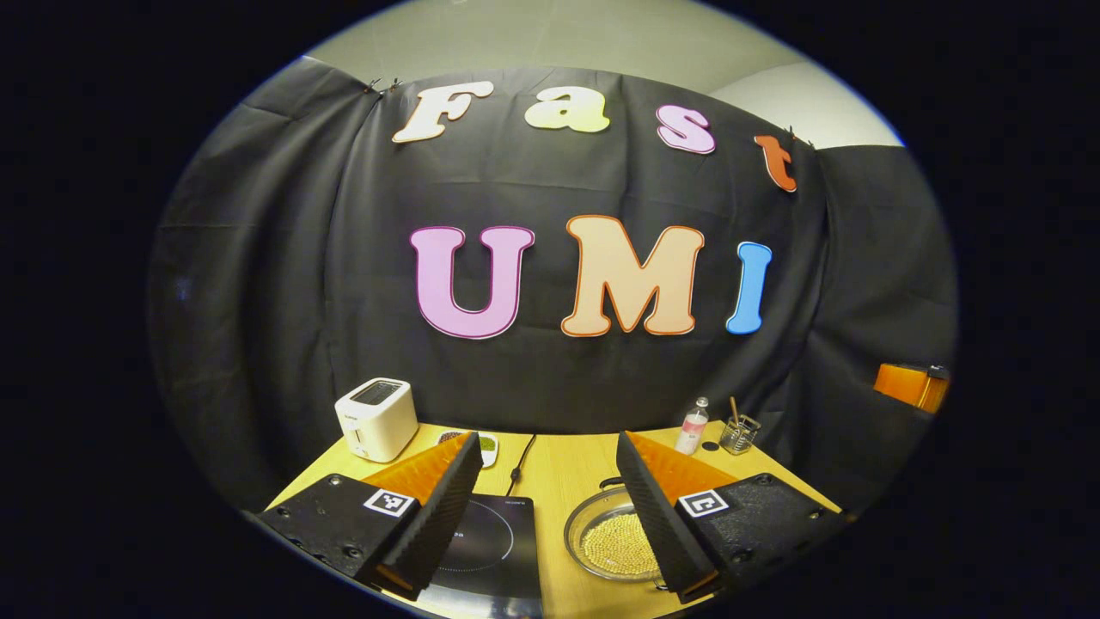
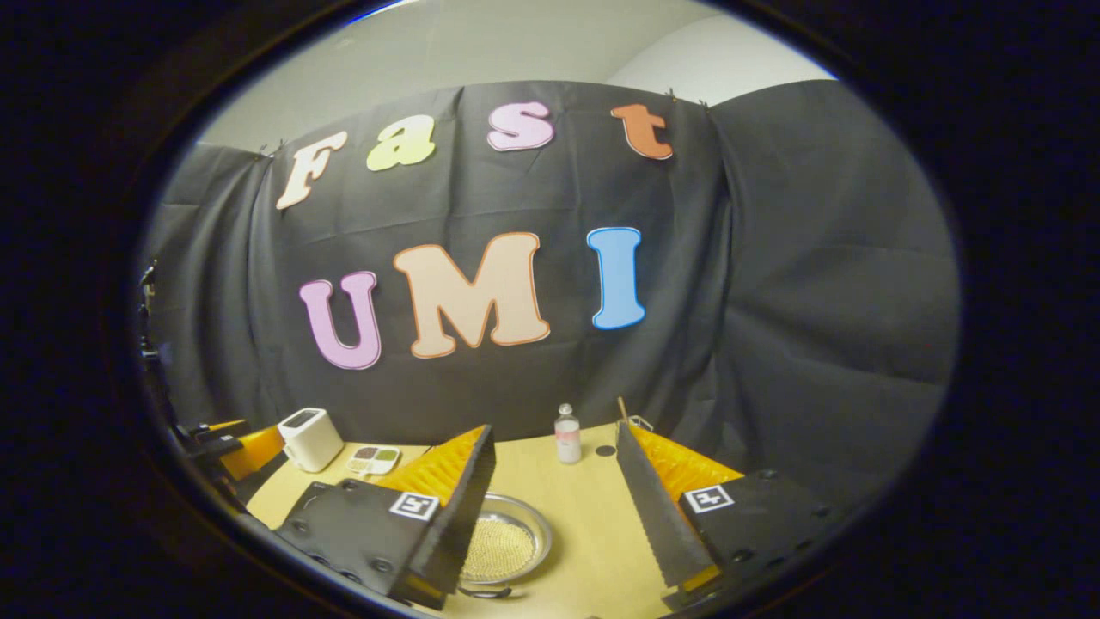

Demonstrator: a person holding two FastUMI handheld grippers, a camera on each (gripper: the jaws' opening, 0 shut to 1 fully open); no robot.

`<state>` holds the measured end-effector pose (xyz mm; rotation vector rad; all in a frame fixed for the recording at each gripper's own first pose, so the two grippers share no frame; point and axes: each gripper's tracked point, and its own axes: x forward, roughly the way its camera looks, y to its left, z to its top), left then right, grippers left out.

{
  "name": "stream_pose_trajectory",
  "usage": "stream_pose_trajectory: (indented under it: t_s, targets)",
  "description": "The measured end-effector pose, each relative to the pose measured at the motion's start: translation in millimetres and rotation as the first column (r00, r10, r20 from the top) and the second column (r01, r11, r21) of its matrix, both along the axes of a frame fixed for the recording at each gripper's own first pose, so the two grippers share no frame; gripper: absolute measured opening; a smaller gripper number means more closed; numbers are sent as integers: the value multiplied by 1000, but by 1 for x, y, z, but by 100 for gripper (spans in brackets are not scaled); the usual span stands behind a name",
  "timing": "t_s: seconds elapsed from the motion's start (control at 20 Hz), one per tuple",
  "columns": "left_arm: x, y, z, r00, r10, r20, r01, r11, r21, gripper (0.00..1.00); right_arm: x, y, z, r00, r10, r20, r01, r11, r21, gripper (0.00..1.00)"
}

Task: First push the handle of the pot to place it horizontally, then grasp the pot with both hands and set it on the induction cooktop.

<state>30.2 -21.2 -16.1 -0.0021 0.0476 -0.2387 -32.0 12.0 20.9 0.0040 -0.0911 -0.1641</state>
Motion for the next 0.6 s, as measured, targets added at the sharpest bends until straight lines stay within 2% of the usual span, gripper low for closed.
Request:
stream_pose_trajectory:
  t_s: [0.2, 0.35, 0.4, 0.5, 0.6]
  targets:
    - [-2, 5, -3, 1000, 8, -6, -8, 1000, 11, 96, -5, 5, 5, 1000, 8, 17, -8, 1000, 3, 65]
    - [-4, 12, -3, 1000, 23, -6, -23, 999, 25, 96, -4, 9, 8, 999, 21, 32, -21, 1000, -1, 65]
    - [-5, 14, -3, 1000, 28, -3, -28, 999, 28, 92, -5, 6, 11, 999, 7, 45, -7, 1000, -1, 53]
    - [-7, 21, -2, 999, 44, 5, -44, 998, 35, 96, -3, 17, 11, 998, 39, 44, -40, 999, 9, 30]
    - [-9, 26, -1, 998, 56, 8, -56, 998, 31, 96, 1, 22, 8, 998, 56, 28, -57, 998, 7, 29]
